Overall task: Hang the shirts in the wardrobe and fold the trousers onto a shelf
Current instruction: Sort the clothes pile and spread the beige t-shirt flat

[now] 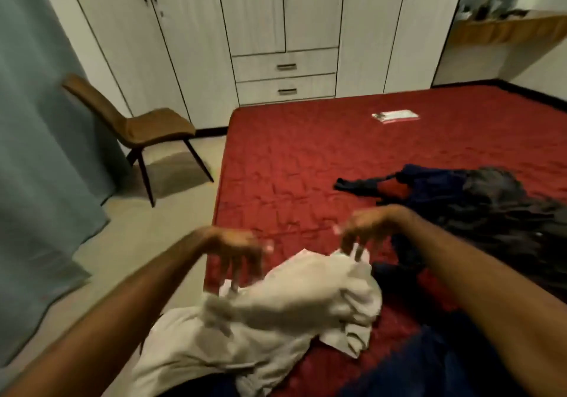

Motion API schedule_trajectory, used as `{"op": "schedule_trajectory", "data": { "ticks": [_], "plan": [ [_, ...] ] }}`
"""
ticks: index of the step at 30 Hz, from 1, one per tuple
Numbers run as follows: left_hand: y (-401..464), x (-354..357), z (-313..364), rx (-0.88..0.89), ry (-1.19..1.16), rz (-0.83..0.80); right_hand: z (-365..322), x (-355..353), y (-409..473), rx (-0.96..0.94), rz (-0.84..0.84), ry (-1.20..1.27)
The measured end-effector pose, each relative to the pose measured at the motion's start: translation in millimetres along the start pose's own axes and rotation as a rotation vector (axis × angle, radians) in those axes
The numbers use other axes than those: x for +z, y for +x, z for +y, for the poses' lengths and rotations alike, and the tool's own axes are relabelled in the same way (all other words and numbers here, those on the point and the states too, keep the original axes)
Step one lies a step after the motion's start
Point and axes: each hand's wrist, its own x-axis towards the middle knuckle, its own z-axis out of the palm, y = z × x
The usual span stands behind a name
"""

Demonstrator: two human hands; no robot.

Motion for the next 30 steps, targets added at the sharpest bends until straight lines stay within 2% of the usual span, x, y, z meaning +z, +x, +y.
{"op": "schedule_trajectory", "data": {
  "ticks": [1,2,4,5,7,8,11,13,16,20,22,27,30],
  "plan": [
    [22.5,15.0,-22.8,-0.016,0.164,-0.068,16.2,17.0,21.0,0.031,-0.034,-0.087],
    [45.2,24.5,-45.9,0.0,0.287,-0.051,32.1,32.1,41.7,0.014,-0.007,-0.193],
    [70.0,34.0,-70.5,0.094,0.419,0.123,45.5,56.9,70.9,-0.098,0.073,-0.404],
    [80.7,34.9,-79.9,0.13,0.416,0.219,43.9,61.8,82.7,-0.132,0.104,-0.493],
    [96.5,32.4,-87.1,0.102,0.347,0.328,39.8,67.8,109.4,-0.12,0.15,-0.504],
    [100.0,34.6,-85.1,0.109,0.281,0.319,34.9,71.4,115.8,-0.147,0.149,-0.469],
    [101.5,49.3,-74.0,0.081,0.031,0.136,28.0,86.0,129.3,-0.167,0.054,-0.51],
    [101.0,49.5,-70.3,0.068,0.016,0.089,20.2,84.5,143.5,-0.174,0.026,-0.531],
    [100.0,40.3,-75.1,0.171,-0.021,0.218,0.6,67.3,149.6,-0.271,0.206,-0.265],
    [93.9,31.8,-68.5,0.283,-0.333,0.546,-10.5,47.2,129.6,-0.356,0.46,0.1],
    [88.9,23.7,-58.9,0.3,-0.487,0.553,-11.2,40.5,118.2,-0.411,0.533,0.199],
    [54.4,16.4,-32.7,0.451,-0.55,0.582,-20.4,38.3,67.5,-0.545,0.48,0.316],
    [18.6,15.5,-16.0,0.458,-0.318,0.764,-33.0,36.7,32.0,-0.612,0.456,0.274]
  ]
}}
